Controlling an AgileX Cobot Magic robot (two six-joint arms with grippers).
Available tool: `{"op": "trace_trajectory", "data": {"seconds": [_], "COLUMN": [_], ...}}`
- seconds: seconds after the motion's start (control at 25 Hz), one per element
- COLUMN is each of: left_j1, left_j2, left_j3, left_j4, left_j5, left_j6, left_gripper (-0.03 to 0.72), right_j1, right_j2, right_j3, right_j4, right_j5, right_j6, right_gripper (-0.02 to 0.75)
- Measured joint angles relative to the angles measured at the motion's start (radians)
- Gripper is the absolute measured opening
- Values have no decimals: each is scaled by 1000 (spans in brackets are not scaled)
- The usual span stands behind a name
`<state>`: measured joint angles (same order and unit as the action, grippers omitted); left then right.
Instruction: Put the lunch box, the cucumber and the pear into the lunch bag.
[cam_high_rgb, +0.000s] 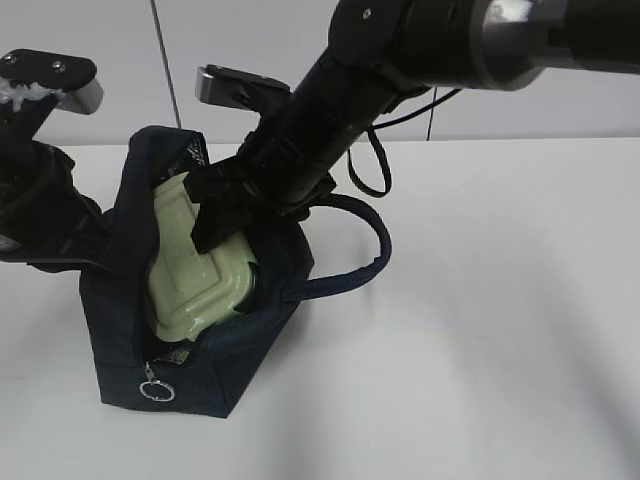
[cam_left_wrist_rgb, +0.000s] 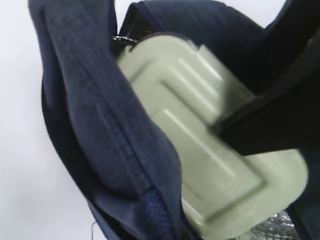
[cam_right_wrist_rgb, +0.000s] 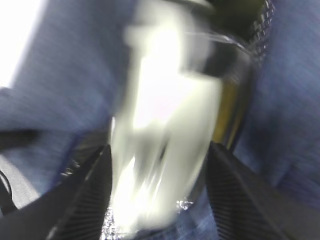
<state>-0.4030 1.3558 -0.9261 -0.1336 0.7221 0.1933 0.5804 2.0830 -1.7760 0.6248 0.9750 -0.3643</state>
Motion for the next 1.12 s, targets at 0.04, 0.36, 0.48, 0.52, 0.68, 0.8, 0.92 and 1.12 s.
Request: {"op": "trace_trajectory", "data": {"seconds": [0.04,0.36,0.48,0.52,0.68,0.8,0.92,1.12], "left_j1": [0,0,0,0,0,0,0,0], "left_j2": [0,0,0,0,0,0,0,0], "left_j3": [0,0,0,0,0,0,0,0], "left_j4": [-1,0,1,1,1,1,1,2], "left_j5": [0,0,0,0,0,0,0,0], "left_j6": [0,0,0,0,0,0,0,0], "left_gripper": [-15,-15,-15,-15,-15,-15,-15,-15], "right_j1": [2,4,4,4,4,4,4,4], "right_j2": [0,0,0,2,20,51,88,134], "right_j3": [-41,-288,-295,-295,-295,-289,-287,-285], "right_j4": [-11,-271,-351,-359,-362,-339,-317,-315], "right_j5": [21,195,250,256,262,262,262,260], "right_j6": [-3,177,231,244,274,281,286,254], "right_gripper": [468,447,439,438,438,438,437,189]}}
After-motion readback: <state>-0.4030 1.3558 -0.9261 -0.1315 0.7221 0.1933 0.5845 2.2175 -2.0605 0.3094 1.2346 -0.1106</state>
